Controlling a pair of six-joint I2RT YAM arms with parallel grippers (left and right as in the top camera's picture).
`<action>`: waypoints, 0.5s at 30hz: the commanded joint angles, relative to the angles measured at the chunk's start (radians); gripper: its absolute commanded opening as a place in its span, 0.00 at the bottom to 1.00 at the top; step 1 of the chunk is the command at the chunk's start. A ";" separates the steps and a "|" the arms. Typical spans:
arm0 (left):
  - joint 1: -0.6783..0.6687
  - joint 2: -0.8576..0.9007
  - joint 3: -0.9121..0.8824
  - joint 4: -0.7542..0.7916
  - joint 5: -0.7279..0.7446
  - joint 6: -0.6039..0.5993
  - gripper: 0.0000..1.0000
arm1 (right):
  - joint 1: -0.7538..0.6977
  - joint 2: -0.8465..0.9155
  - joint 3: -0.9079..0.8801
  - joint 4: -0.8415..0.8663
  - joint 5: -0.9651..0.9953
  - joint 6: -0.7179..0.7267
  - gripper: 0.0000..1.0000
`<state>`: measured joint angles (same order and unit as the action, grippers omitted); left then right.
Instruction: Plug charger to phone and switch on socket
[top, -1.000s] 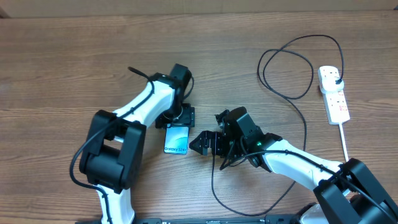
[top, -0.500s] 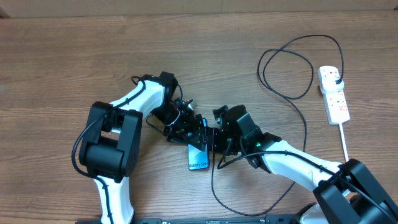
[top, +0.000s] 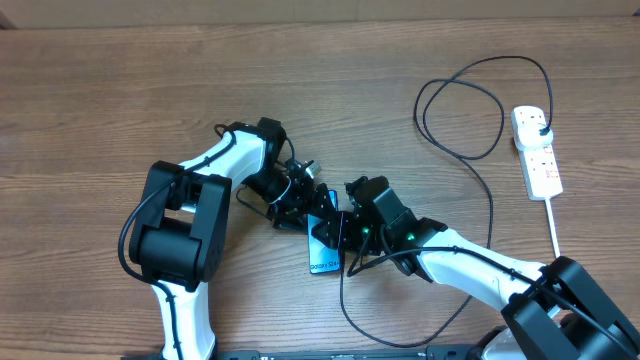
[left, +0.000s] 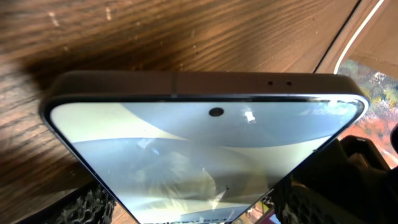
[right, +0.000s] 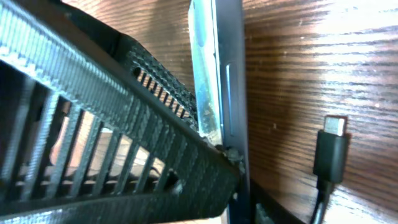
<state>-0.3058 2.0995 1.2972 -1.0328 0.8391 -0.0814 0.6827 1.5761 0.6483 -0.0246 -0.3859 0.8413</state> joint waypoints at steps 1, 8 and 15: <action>-0.009 0.012 -0.010 0.006 0.060 0.034 0.82 | 0.005 0.008 -0.002 -0.016 0.045 0.007 0.40; -0.009 0.012 -0.010 0.016 0.060 0.034 0.85 | 0.005 0.008 -0.002 -0.035 0.045 0.007 0.28; -0.009 0.012 -0.010 0.017 0.047 0.034 0.98 | 0.005 0.008 -0.002 -0.053 0.046 0.008 0.19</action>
<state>-0.3077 2.0995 1.2957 -1.0180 0.8761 -0.0704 0.6830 1.5795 0.6483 -0.0753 -0.3504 0.8459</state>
